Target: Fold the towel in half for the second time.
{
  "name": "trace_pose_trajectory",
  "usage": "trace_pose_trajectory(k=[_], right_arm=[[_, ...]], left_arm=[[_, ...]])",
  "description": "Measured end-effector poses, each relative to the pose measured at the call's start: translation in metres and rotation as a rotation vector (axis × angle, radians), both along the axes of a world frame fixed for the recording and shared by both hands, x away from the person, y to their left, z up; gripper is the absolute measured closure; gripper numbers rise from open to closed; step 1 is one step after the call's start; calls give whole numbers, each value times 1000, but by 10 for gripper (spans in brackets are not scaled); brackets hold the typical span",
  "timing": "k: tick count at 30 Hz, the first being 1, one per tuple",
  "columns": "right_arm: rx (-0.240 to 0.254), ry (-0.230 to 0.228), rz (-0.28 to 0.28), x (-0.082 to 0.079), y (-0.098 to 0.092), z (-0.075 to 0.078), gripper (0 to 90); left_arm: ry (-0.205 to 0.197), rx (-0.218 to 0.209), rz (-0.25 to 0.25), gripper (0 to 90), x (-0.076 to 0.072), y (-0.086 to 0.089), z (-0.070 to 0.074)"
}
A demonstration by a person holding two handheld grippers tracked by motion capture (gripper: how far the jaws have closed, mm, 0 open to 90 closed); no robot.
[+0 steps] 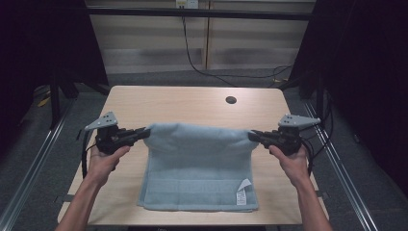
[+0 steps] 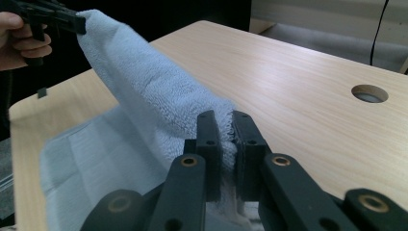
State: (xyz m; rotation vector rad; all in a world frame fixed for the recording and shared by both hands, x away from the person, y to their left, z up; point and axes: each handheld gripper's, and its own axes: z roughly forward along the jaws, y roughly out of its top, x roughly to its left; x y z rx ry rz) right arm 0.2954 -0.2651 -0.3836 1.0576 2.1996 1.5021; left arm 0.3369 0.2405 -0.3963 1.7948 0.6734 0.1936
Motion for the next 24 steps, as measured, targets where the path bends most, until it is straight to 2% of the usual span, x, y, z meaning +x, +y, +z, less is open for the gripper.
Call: trace_pose_trajectory(k=[1,3,4,5,6,11,12,13,14,15,16,18,19,21,24], right_arm=[[8,-6,5,-7,0,0,838],[-4,-11,25,-20,0,-1,836],[-9,-17,22,-31,1,-2,834],[-2,-14,22,-37,2,-4,833],[9,-6,34,-44,2,-8,833],[-3,62,37,-73,3,-38,812],[5,76,49,-78,3,-44,789],[4,88,64,-83,2,-51,752],[14,112,76,-89,2,-57,715],[9,123,86,-93,2,-60,701],[15,122,89,-95,1,-60,665],[37,114,78,-98,-2,-58,624],[39,108,63,-98,-4,-56,619],[46,98,42,-92,-7,-55,601],[21,92,-9,-78,-11,-56,569]], left_arm=[[-5,4,-9,849,-7,2,-1],[26,-3,-17,849,-22,3,-6],[15,5,-20,849,-28,2,-9],[26,6,-10,848,-35,2,-13],[37,19,-13,849,-41,2,-19],[84,38,-59,834,-59,9,-40],[101,47,-69,820,-64,9,-44],[111,47,-102,801,-68,10,-49],[118,52,-109,775,-72,10,-52],[117,54,-115,741,-74,12,-53],[122,37,-132,702,-75,14,-53],[115,49,-94,673,-75,18,-53],[125,37,-88,642,-73,20,-54],[138,63,-50,598,-66,21,-56],[167,68,2,504,-48,21,-60]])
